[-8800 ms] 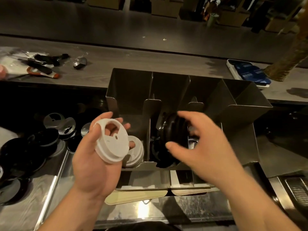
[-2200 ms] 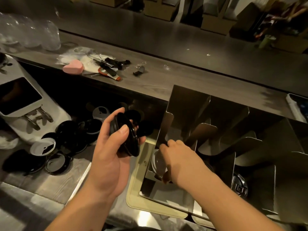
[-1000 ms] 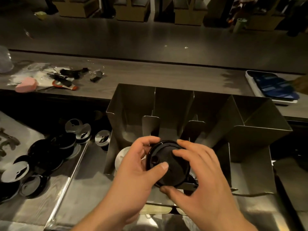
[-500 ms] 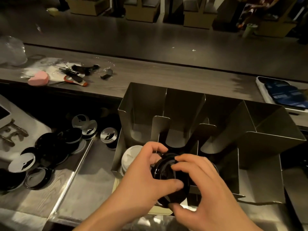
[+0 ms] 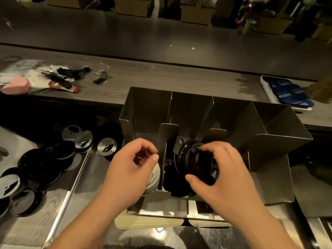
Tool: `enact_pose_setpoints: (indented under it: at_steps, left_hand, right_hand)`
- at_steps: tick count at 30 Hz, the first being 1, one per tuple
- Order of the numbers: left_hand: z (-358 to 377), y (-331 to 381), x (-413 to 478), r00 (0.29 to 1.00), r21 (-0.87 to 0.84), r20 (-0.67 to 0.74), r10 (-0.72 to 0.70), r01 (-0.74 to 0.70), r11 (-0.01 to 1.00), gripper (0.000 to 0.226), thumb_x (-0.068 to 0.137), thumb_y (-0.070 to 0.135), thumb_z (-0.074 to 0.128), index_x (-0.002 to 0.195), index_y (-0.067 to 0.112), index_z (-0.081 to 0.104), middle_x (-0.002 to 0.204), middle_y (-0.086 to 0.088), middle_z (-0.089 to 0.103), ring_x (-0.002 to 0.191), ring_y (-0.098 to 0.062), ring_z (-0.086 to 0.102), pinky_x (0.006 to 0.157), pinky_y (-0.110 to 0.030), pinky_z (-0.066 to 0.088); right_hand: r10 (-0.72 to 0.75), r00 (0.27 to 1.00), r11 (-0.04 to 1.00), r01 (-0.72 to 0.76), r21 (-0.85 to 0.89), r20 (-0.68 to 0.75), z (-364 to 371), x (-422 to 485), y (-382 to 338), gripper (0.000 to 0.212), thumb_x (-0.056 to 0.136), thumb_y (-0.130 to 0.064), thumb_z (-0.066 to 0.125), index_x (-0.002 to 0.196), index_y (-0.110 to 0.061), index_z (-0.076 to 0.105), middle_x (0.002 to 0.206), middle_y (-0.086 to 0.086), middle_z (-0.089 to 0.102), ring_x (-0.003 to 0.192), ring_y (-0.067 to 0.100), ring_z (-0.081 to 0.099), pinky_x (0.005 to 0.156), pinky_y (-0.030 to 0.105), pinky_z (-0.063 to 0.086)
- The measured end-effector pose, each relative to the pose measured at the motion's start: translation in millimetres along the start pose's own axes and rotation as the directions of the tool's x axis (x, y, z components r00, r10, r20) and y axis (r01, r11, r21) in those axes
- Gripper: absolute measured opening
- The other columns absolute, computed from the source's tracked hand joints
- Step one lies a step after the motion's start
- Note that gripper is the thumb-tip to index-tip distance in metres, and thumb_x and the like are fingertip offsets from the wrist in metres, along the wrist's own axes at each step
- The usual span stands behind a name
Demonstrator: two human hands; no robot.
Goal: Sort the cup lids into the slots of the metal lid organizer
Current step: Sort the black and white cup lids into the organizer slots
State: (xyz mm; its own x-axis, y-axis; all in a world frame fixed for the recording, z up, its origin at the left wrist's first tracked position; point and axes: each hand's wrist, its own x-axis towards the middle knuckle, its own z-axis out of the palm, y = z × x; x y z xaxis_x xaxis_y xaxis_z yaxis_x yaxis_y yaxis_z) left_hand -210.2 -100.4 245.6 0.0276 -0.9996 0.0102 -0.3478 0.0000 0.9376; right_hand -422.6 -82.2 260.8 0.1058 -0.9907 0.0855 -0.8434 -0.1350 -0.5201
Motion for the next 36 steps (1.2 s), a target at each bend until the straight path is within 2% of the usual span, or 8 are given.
enact_pose_setpoints:
  at_steps: [3,5,7,11,16,21,28,36]
  left_hand:
    - [0,-2,2,1.0,-0.038,0.02,-0.004,0.005,0.999,0.024,0.087,0.009,0.07,0.08,0.032,0.066,0.082,0.008,0.067,0.075,-0.013,0.063,0.068,-0.02,0.052]
    - [0,-4,3,1.0,-0.05,0.029,0.0,0.001,0.999,0.026,0.087,0.009,0.071,0.082,0.034,0.066,0.081,0.006,0.067,0.074,-0.015,0.062,0.068,-0.021,0.052]
    - [0,-5,4,0.999,-0.057,0.037,-0.004,0.006,0.998,0.025,0.087,0.01,0.071,0.081,0.034,0.066,0.081,0.005,0.067,0.073,-0.016,0.063,0.068,-0.024,0.052]
    - [0,-6,4,0.999,-0.08,0.041,-0.01,0.013,0.997,0.023,0.086,0.011,0.071,0.081,0.032,0.066,0.08,0.004,0.067,0.073,-0.016,0.062,0.067,-0.025,0.053]
    - [-2,-7,2,0.998,-0.088,0.054,-0.022,0.027,0.996,0.023,0.086,0.01,0.071,0.08,0.032,0.066,0.08,0.004,0.066,0.072,-0.017,0.061,0.067,-0.023,0.053]
    - [-4,-9,-1,0.998,-0.092,0.051,-0.025,0.03,0.995,0.022,0.087,0.011,0.071,0.08,0.032,0.067,0.08,0.002,0.066,0.073,-0.019,0.062,0.069,-0.027,0.054]
    - [-4,-10,-4,0.997,-0.083,0.072,-0.025,0.031,0.996,0.025,0.087,0.009,0.07,0.079,0.033,0.066,0.079,0.005,0.066,0.072,-0.01,0.061,0.068,-0.018,0.05]
    - [-2,-14,-7,0.997,-0.093,0.074,-0.019,0.025,0.995,0.026,0.086,0.006,0.071,0.078,0.03,0.066,0.077,0.003,0.065,0.071,-0.012,0.06,0.066,-0.016,0.048]
  right_hand:
    - [-0.085,0.994,0.974,0.097,-0.207,0.068,15,2,-6,0.05,0.07,-0.051,0.07,0.113,-0.038,0.047,0.114,-0.02,0.042,0.111,0.006,0.041,0.1,0.029,0.033]
    - [-0.112,0.987,0.947,0.142,-0.287,0.118,21,3,-13,0.047,0.069,-0.049,0.069,0.111,-0.035,0.051,0.113,-0.015,0.051,0.108,0.013,0.051,0.1,0.039,0.034]
    - [-0.1,0.979,0.91,0.162,-0.381,0.178,28,6,-17,0.045,0.074,-0.048,0.067,0.113,-0.031,0.053,0.113,-0.01,0.055,0.107,0.018,0.054,0.1,0.043,0.033]
    - [-0.047,0.969,0.874,0.157,-0.46,0.242,38,17,-15,0.045,0.076,-0.048,0.069,0.111,-0.028,0.05,0.105,-0.008,0.058,0.101,0.021,0.057,0.097,0.043,0.022]
    - [0.022,0.957,0.828,0.144,-0.542,0.288,48,19,-8,0.056,0.082,-0.042,0.071,0.13,-0.027,0.047,0.116,-0.006,0.059,0.11,0.021,0.057,0.101,0.046,0.013]
    - [0.032,0.965,0.822,0.123,-0.556,0.261,51,21,-7,0.057,0.084,-0.05,0.067,0.134,-0.029,0.046,0.123,-0.006,0.057,0.116,0.02,0.053,0.103,0.046,0.016]
    - [0.058,0.969,0.822,0.091,-0.562,0.242,54,21,-11,0.057,0.085,-0.058,0.058,0.133,-0.029,0.049,0.123,-0.003,0.056,0.116,0.022,0.053,0.106,0.049,0.02]
    - [0.105,0.961,0.792,0.074,-0.606,0.254,58,26,-12,0.054,0.085,-0.05,0.069,0.132,-0.03,0.049,0.124,-0.004,0.059,0.117,0.021,0.051,0.105,0.05,0.024]
